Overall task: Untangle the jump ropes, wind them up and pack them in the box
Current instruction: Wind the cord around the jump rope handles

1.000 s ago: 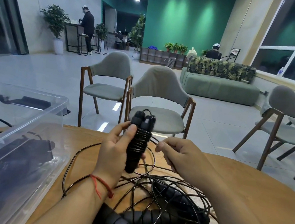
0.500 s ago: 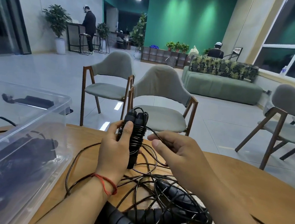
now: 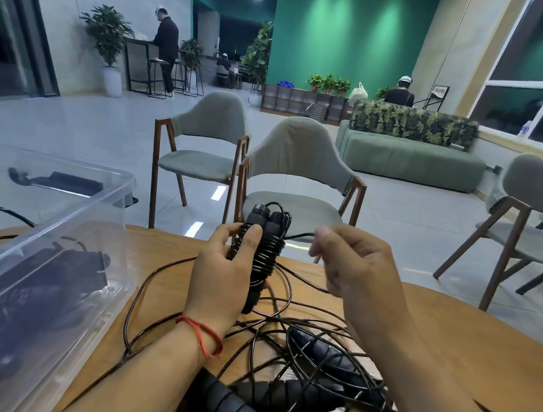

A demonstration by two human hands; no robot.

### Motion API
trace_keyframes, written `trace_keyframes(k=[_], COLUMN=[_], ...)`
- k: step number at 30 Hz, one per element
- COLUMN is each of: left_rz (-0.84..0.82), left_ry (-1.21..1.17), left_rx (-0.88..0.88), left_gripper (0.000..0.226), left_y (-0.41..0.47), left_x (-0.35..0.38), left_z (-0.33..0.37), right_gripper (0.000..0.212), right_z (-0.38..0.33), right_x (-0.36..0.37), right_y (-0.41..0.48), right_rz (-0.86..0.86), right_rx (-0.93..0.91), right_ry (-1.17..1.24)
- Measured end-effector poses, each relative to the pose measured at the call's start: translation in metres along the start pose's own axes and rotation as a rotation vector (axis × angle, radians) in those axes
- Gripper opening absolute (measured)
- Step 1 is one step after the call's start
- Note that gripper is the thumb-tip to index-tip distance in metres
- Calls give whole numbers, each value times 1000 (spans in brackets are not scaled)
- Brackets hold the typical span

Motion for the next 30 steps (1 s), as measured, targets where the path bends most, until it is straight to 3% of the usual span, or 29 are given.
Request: trace_keyframes(k=[4, 11, 13, 16, 18, 21, 26, 30], left_rz=[124, 74, 21, -99, -186, -259, -416, -553], left_ry=[201, -122, -197, -557, -660, -619, -523, -535], left_rx=[56, -119, -176, -196, -174, -145, -162, -182], left_gripper=[32, 45, 38, 34, 32, 21, 63, 61], left_y=[-1, 2, 3, 2, 2, 5, 7, 4], left_x=[0, 9, 12, 17, 18, 13, 4, 5], left_z=[-2, -6, -8, -7, -5, -6, -10, -12], right_gripper=[24, 18, 18, 17, 16, 15, 18, 17], right_z=[1, 13, 17, 22, 22, 19, 18, 13], right_x=[32, 38, 35, 24, 16, 6, 0, -2], right_y=[-3, -4, -4, 0, 2, 3, 4, 2], right_rz=[-241, -177, -167, -121, -96, -95, -184, -249], right_rx=[73, 97, 102, 138, 170, 171, 182, 189], right_ry=[47, -156, -207, -236, -168, -126, -1, 26])
Point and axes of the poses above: each hand's wrist, its own y-axis towards the middle knuckle, its own x-axis out of the palm, z = x × y, the point moved 2 cm from there along y, towards the middle knuckle, and after that the axes turned 15 degrees about -z, right-handed, at the moved point
